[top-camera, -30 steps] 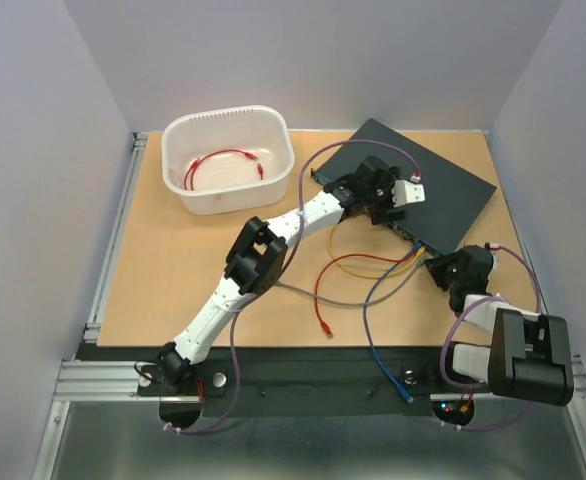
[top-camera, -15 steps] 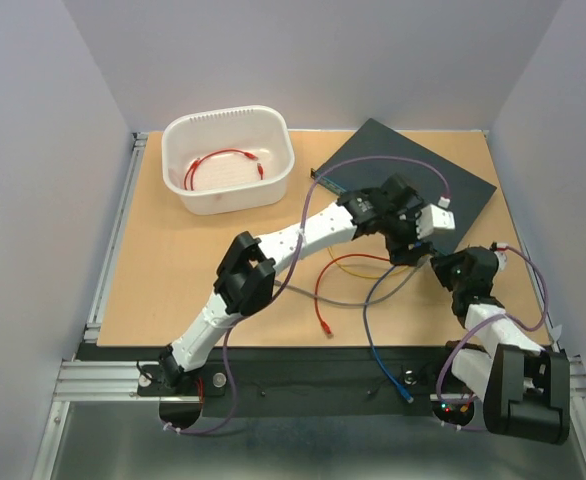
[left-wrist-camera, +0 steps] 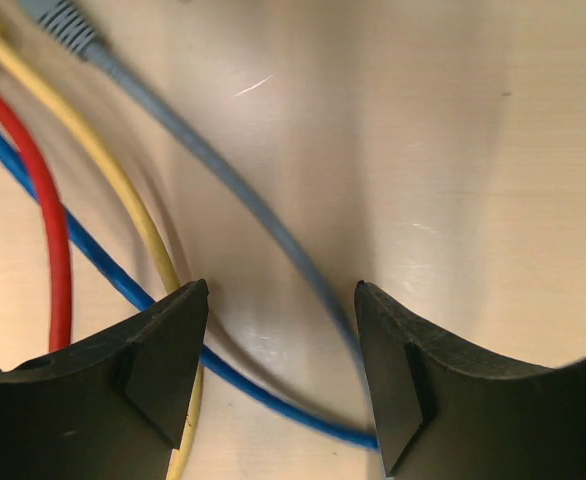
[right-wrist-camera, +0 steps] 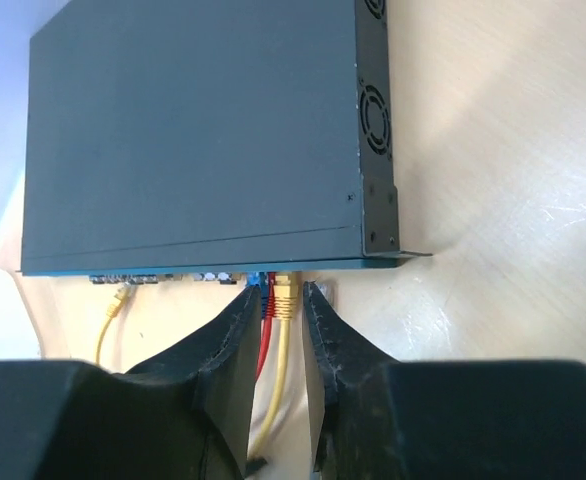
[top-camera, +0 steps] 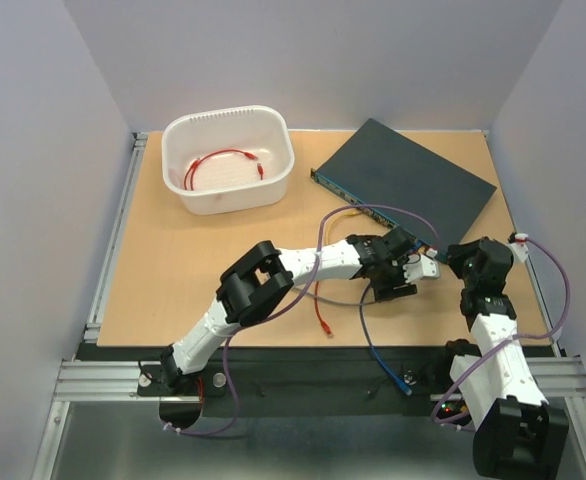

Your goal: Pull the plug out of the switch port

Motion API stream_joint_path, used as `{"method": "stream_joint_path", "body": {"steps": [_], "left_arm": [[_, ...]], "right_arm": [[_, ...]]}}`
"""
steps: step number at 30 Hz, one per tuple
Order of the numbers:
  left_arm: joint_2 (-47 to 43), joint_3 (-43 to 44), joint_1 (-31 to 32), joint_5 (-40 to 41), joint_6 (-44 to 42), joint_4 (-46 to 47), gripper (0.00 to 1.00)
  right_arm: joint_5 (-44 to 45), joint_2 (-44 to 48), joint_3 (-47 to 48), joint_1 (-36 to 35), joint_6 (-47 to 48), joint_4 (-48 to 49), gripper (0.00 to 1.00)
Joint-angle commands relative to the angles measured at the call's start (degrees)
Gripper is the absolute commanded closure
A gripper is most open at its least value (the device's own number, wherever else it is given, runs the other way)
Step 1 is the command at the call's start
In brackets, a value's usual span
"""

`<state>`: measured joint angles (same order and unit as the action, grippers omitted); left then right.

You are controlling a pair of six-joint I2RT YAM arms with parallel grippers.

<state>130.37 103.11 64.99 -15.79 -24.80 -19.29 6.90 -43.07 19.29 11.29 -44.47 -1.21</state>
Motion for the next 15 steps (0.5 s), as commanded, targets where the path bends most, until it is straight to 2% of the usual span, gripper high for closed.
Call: {"method": "stream_joint_path", "body": {"steps": [1,4,7,9,11,12,15], "left_arm": [[-1.25,-2.73,0.22,6.12,0.19,6.62,0.28],[-1.34,-5.10,0.22,4.55,1.24,6.72,0.36],[-2.04,-8.44,0.75,3.23,1.68,6.72,0.52],[-2.75,-10.55,1.98,3.92,1.24,6.63,0.67],[-3.01,-11.78,2.94,4.80,0.98,6.63,0.96],[-3.01,-11.88,3.03,5.33,1.15,6.46,1.00],[-3.54,-10.66,3.04,4.98,2.12,4.97,1.00]], "right_arm": [[0.49,1.06,1.28,0.40,1.23,-2.65,0.71],[0.22,2.37,0.66,0.40,0.61,-2.74,0.71],[0.14,3.77,0.14,0.40,0.44,-3.09,0.71],[0.22,4.31,0.05,0.40,0.26,-3.44,0.71],[0.05,4.92,0.05,0.40,-0.27,-3.62,0.71],[-0.21,5.19,-0.04,0.40,-0.70,-3.71,0.71],[-0.48,6.50,-0.04,0.40,-1.23,-4.41,0.71]]}}
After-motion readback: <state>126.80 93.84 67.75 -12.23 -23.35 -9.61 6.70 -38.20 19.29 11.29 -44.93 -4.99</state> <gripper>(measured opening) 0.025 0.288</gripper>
